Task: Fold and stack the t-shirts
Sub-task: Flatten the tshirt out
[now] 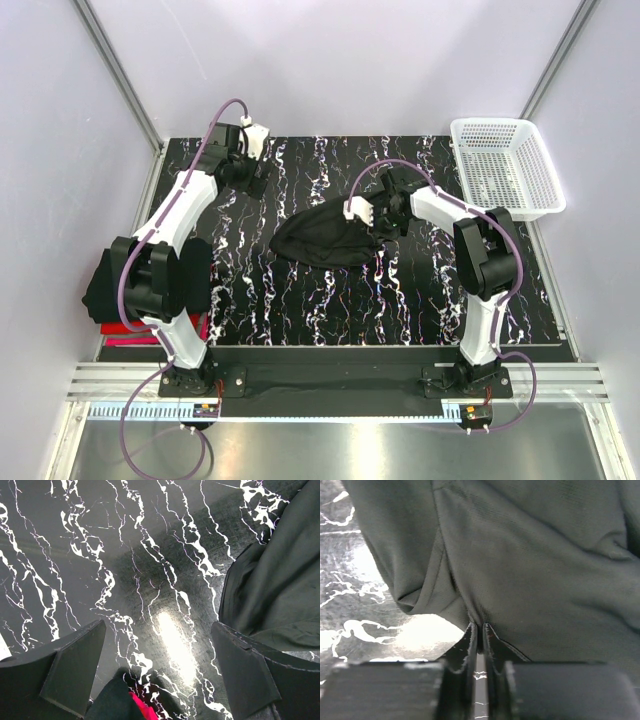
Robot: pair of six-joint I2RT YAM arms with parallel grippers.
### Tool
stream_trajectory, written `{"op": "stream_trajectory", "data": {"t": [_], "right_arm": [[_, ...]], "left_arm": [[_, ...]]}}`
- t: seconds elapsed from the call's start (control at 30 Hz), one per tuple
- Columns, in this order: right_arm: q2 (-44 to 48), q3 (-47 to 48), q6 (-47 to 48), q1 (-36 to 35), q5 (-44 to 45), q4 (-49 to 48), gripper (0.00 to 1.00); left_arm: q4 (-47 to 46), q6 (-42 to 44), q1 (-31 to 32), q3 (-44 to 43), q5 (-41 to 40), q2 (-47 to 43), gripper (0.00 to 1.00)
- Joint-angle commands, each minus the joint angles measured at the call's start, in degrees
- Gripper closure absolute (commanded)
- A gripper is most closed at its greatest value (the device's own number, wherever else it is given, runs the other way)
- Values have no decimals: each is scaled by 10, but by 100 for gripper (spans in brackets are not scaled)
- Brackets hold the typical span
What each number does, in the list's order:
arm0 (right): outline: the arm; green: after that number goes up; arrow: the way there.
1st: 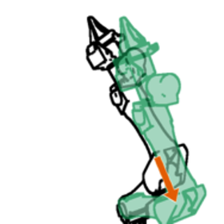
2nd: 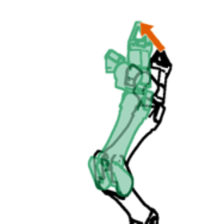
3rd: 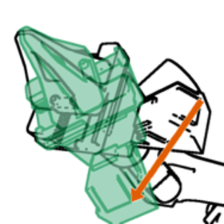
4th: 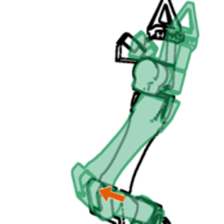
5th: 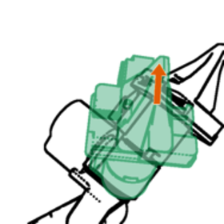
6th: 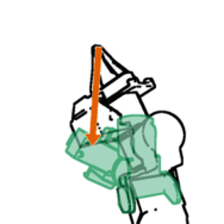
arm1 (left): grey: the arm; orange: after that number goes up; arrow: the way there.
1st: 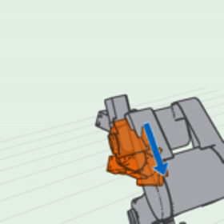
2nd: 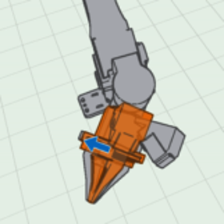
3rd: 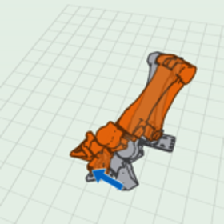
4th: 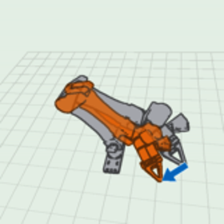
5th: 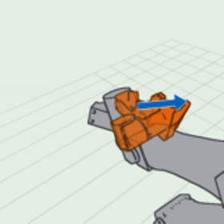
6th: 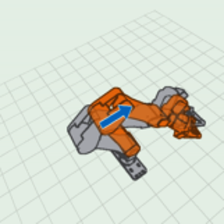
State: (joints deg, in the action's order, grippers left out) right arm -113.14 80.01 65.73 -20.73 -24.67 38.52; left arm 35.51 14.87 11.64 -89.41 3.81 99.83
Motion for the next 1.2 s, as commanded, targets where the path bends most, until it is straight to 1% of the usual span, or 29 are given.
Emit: {"op": "stream_trajectory", "data": {"t": [0.0, 0.1, 0.27, 0.4, 0.57, 0.77, 0.87, 0.9, 1.07, 1.17], "right_arm": [[10, 13, -17, -5, 12, -33, 92], [35, 17, -25, -5, 14, -42, 100], [109, 56, -41, -1, 17, -54, 100], [138, 102, -75, 4, 25, -64, 100], [128, 159, -94, 10, 52, -70, 100], [97, 168, -95, 16, 80, -77, 100], [88, 177, -105, 21, 87, -78, 100], [87, 178, -105, 22, 92, -78, 100], [86, 178, -104, 31, 103, -78, 100], [86, 176, -106, 36, 109, -79, 100]], "left_arm": [[-10, 14, 1, 2, -11, -18, 6], [-5, 38, 2, 19, 7, -15, 7], [47, 99, 6, 50, 49, 0, 10], [75, 114, 7, 62, 66, 13, 12], [90, 124, 13, 60, 73, 36, 14], [92, 130, 29, 57, 79, 58, 17], [104, 127, 38, 45, 79, 82, 22], [108, 125, 39, 42, 79, 87, 25], [122, 125, 45, 21, 102, 120, 30], [136, 125, 55, 6, 116, 140, 30]]}}
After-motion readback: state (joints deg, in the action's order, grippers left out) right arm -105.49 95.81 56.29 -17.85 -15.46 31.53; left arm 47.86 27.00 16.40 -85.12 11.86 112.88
